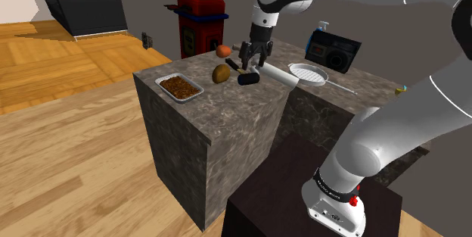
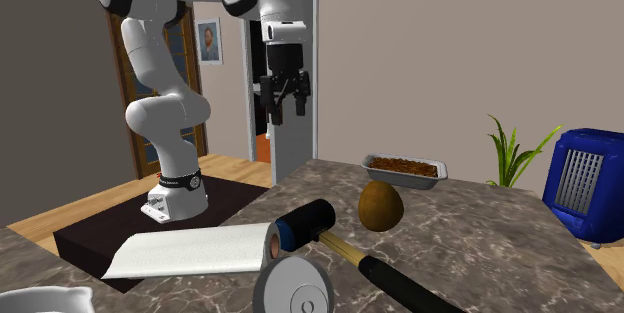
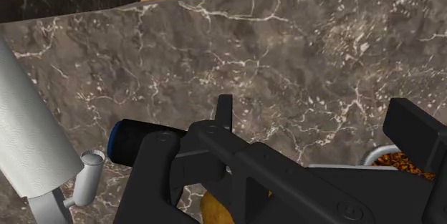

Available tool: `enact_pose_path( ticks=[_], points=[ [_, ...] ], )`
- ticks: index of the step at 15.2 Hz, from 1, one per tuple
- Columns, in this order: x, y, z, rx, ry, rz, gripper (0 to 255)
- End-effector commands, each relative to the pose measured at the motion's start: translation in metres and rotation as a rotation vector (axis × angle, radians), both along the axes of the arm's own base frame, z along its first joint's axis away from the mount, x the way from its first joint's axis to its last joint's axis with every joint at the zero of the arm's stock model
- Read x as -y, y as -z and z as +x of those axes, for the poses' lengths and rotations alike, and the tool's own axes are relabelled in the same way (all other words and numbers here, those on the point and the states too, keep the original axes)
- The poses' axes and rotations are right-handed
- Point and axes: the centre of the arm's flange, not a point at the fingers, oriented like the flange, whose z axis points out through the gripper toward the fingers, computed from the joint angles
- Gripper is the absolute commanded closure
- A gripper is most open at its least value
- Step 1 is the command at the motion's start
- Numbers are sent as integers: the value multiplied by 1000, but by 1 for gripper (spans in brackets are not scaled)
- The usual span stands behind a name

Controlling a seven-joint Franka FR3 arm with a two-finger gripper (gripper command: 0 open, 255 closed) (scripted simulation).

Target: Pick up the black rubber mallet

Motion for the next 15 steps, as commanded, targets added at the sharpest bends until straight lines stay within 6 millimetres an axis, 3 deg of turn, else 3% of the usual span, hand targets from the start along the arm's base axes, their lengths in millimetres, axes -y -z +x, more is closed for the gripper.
enact_pose_path(
  ticks=[1,15],
  points=[
    [12,10,18,3,18,-12,0],
    [108,85,144,14,144,-91,0]
  ],
)
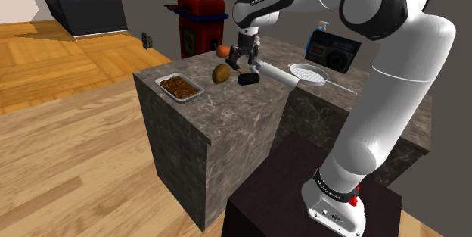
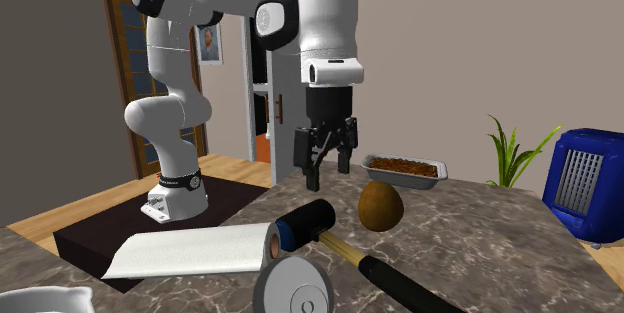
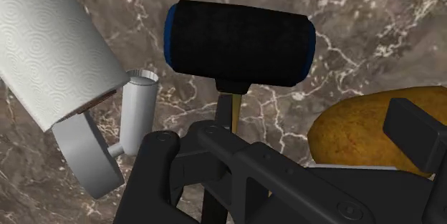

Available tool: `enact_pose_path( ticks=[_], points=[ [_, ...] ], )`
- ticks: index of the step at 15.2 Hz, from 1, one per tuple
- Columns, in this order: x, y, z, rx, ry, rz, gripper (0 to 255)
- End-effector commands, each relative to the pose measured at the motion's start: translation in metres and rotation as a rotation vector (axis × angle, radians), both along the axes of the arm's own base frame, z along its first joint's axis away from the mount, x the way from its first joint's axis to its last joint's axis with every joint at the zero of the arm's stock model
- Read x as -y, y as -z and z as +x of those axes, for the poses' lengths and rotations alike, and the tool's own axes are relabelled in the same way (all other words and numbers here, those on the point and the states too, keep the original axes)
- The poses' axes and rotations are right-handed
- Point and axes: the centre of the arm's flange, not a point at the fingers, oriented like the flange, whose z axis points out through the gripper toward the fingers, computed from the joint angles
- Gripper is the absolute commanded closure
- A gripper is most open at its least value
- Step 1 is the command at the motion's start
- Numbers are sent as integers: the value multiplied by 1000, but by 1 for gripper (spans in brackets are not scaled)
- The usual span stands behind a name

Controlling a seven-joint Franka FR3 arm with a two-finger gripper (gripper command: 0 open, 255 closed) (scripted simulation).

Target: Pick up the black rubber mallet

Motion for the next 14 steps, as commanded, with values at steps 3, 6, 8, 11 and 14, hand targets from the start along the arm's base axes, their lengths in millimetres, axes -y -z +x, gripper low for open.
enact_pose_path(
  ticks=[3,6,8,11,14],
  points=[
    [30,20,35,4,36,-23,0],
    [55,35,60,6,63,-40,0],
    [70,43,75,8,80,-50,0],
    [70,59,75,8,80,-50,0],
    [70,75,75,8,80,-50,0]
  ],
)
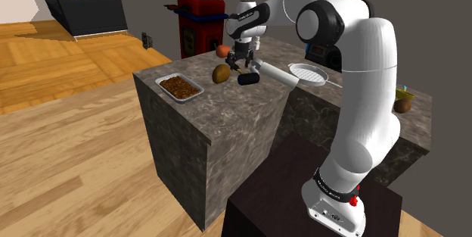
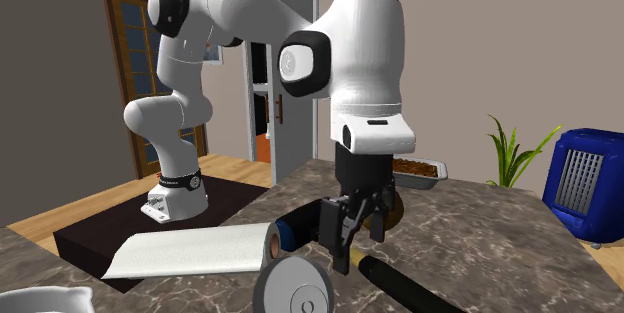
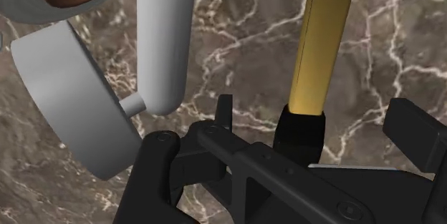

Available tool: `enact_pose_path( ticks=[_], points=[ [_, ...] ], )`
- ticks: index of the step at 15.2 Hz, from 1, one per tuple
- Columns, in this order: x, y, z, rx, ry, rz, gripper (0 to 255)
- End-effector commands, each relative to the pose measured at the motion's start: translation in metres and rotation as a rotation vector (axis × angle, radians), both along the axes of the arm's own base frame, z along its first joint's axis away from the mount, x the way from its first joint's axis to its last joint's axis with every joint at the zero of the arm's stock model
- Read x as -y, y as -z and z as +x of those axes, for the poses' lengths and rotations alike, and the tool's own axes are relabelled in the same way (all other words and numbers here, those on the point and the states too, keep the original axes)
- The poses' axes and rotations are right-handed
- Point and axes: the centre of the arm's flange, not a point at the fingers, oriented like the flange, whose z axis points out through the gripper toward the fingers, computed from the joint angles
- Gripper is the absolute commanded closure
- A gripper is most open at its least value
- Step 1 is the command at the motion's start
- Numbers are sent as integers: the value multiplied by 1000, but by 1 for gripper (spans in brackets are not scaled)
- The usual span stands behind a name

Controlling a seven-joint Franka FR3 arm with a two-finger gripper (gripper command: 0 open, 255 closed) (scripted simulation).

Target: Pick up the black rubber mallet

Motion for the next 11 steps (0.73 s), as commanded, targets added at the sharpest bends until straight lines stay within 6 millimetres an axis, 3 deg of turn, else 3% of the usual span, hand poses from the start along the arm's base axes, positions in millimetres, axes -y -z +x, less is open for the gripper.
enact_pose_path(
  ticks=[1,3,4,11],
  points=[
    [1,11,1,1,0,0,0],
    [1,14,1,1,0,0,0],
    [1,14,1,1,0,0,255],
    [1,14,1,1,0,0,255]
  ],
)
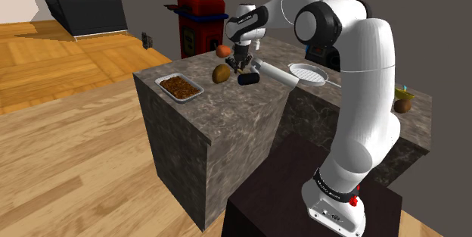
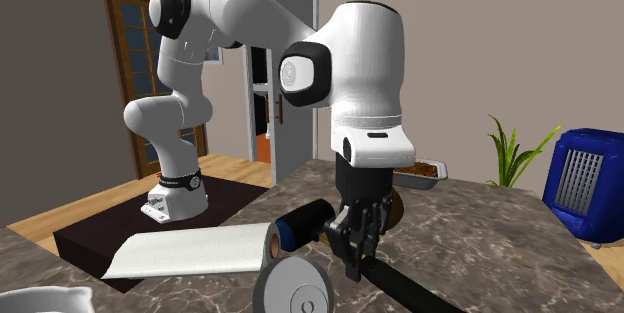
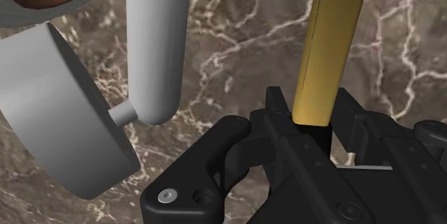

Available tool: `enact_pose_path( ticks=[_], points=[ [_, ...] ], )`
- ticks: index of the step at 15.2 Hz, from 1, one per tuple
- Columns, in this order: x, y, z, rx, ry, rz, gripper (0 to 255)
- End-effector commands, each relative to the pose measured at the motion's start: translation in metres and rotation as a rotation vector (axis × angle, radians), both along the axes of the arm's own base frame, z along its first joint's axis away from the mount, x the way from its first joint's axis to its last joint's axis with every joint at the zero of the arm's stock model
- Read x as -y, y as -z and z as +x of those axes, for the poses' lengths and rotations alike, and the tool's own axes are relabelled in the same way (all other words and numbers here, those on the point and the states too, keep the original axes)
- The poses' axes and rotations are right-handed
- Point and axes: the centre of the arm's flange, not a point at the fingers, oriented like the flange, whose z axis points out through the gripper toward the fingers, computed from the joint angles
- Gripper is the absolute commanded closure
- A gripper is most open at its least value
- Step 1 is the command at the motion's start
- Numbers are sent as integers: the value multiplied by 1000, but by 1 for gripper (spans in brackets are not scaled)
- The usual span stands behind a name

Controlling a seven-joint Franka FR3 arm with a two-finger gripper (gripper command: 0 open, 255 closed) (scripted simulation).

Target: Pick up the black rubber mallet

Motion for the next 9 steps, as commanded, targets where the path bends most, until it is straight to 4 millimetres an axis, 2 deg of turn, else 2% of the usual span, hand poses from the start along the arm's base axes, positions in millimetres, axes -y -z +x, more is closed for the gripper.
enact_pose_path(
  ticks=[1,2,9],
  points=[
    [0,0,0,0,0,0,255],
    [0,1,-1,0,0,0,255],
    [0,-36,-1,0,0,0,255]
  ],
)
